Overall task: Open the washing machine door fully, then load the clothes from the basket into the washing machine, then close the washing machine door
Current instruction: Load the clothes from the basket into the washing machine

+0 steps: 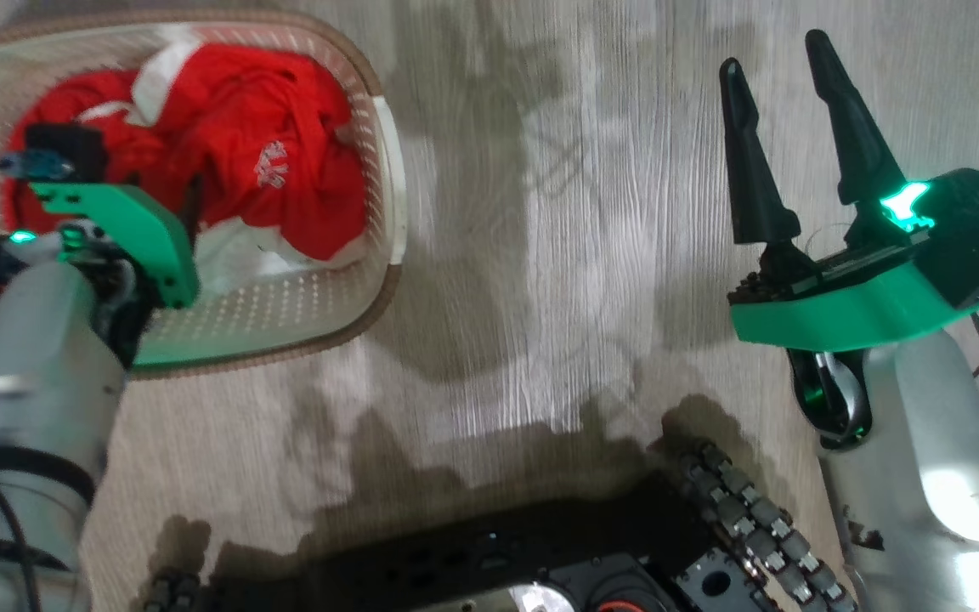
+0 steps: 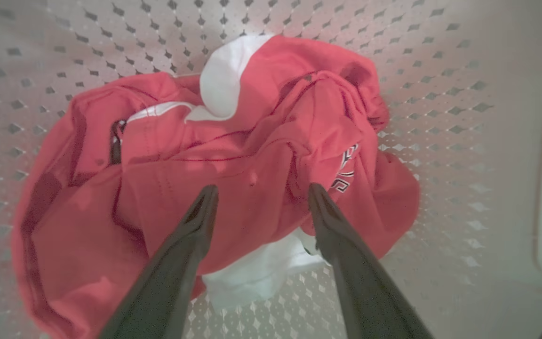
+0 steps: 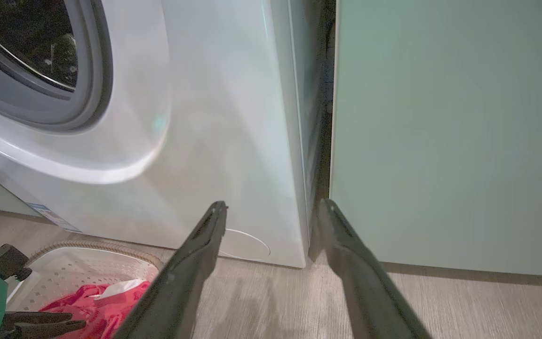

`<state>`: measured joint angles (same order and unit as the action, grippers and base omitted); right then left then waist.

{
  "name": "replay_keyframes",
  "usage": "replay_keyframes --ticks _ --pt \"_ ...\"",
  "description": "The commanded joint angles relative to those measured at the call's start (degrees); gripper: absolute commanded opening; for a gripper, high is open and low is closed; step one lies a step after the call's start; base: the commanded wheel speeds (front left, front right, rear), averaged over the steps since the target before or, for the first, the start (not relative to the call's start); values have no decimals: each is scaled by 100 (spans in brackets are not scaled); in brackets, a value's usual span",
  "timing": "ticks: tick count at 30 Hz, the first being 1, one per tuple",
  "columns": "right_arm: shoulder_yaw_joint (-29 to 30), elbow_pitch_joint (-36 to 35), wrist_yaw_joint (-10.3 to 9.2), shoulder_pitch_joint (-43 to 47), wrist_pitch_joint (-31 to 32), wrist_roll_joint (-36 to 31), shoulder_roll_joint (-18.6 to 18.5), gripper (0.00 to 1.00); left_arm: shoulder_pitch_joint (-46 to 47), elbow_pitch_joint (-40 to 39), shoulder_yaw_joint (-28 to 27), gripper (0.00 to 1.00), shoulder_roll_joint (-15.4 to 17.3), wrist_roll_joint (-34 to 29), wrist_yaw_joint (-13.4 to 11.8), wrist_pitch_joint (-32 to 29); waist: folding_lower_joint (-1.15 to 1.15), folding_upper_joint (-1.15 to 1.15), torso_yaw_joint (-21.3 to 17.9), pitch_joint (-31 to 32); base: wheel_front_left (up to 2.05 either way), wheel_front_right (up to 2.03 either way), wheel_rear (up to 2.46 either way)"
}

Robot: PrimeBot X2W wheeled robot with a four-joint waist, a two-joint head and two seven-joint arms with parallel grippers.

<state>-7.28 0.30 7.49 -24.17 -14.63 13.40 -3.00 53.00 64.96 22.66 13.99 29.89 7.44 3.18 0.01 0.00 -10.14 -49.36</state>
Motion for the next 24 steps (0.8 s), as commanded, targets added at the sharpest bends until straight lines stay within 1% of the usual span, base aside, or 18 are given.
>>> replay_keyframes --ticks 1,7,14,15,16,17,21,24 --pt "-96 -223 0 122 -36 -41 13 100 16 20 -53 100 299 64 3 61 -1 0 -85 -257 0 0 0" --pt "-99 -414 0 160 -36 -48 13 100 293 281 186 100 547 209 4 -57 -1 0 -156 -590 0 0 0" --pt "-167 -549 0 182 -36 13 13 100 443 510 513 100 861 374 4 -439 -1 0 -295 -797 0 0 0" --pt "-173 -554 0 186 -37 20 13 100 452 537 554 85 893 377 4 -480 -1 0 -304 -798 0 0 0" --pt "-181 -554 0 187 -37 29 13 100 450 544 629 46 913 361 4 -529 -1 0 -313 -795 0 0 0" --pt "-188 -553 0 187 -37 38 13 100 447 550 667 0 934 382 4 -552 -1 0 -317 -784 0 0 0" --pt "-206 -537 0 178 -37 66 13 100 434 577 743 0 970 444 4 -549 -1 0 -304 -715 0 0 0" --pt "-201 -499 0 178 -37 99 13 100 402 608 780 0 953 478 4 -369 -1 0 -248 -557 0 0 0"
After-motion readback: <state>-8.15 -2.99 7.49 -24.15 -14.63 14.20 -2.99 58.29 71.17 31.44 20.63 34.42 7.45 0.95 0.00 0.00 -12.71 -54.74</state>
